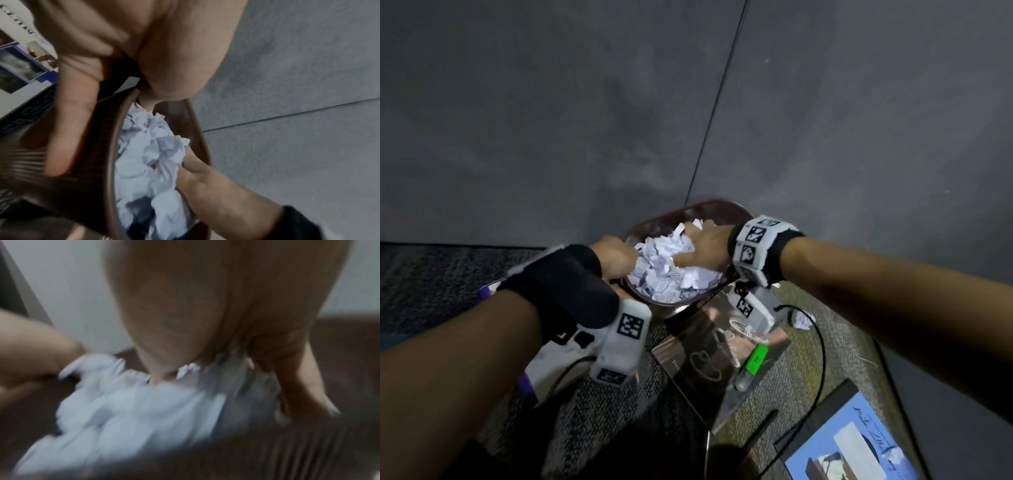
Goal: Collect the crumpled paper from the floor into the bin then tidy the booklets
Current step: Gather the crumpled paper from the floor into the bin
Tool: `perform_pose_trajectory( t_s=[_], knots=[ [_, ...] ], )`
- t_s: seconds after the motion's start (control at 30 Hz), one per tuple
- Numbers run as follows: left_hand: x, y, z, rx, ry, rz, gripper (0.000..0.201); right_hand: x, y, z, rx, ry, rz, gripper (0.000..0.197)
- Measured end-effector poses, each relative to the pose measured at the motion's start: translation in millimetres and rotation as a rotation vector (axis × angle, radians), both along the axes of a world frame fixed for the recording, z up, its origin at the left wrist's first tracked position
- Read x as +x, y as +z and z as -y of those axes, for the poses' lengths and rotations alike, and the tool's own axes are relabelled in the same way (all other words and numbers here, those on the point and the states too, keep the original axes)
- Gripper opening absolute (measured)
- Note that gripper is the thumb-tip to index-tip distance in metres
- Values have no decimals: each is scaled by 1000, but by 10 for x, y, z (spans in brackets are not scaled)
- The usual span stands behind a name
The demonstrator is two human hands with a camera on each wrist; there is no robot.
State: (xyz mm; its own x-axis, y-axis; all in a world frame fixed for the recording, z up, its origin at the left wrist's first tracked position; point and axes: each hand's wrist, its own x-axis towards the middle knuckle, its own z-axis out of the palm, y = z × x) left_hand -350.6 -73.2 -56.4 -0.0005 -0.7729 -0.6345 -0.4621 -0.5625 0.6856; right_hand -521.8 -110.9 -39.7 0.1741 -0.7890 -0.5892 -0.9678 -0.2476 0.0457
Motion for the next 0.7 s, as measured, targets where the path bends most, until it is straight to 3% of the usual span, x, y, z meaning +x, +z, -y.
perform_pose_trajectory(
  t_s=[0.2, 0.3, 0.57, 0.7],
  knots=[
    [161, 238, 66, -10, 72, -88, 18, -41, 473, 32, -79, 74, 76, 85],
    [223, 283, 94, 48, 92, -117, 22, 14, 565, 22, -172, 103, 92, 81],
    [221, 305, 11, 25, 104, -15, 24, 8, 453, 32, -225, 104, 181, 73],
    [252, 289, -5, -57, 91, 55, 39, -29, 448, 37, -259, 93, 231, 77]
  ],
)
